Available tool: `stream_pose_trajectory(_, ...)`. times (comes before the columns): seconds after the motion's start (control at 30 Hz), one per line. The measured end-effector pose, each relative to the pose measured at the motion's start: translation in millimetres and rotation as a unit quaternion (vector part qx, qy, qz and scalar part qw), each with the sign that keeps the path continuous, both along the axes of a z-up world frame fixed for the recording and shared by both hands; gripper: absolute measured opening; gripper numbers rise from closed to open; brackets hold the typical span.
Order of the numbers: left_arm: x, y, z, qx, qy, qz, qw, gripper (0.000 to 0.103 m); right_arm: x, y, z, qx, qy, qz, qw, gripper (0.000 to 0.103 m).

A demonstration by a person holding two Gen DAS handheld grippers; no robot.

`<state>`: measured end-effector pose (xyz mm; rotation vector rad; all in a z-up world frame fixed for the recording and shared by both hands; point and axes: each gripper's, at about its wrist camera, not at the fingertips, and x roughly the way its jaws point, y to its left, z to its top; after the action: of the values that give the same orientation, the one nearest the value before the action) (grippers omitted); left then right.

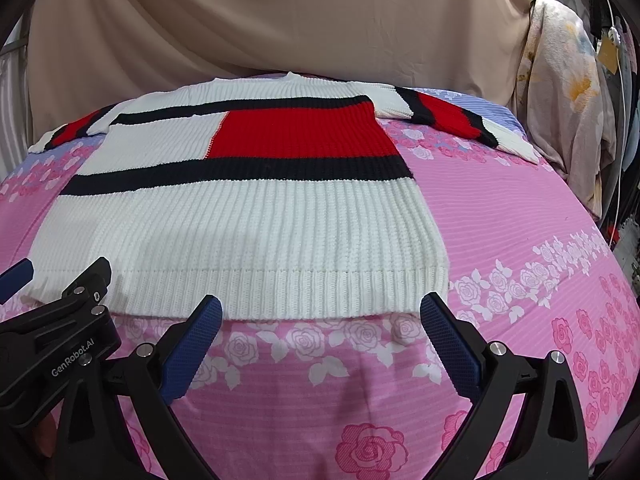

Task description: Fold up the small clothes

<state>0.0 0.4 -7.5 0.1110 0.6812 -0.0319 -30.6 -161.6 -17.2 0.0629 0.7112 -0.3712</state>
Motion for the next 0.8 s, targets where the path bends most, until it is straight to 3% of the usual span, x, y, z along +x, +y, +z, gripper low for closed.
stream_pose_trajectory(0.8, 1.3, 1.5, 1.8, 0.0, 0.002, 0.0, 1.0, 0.094, 0.3, -0.5, -2.0, -0.001, 0.003, 0.0, 1.0, 0.098)
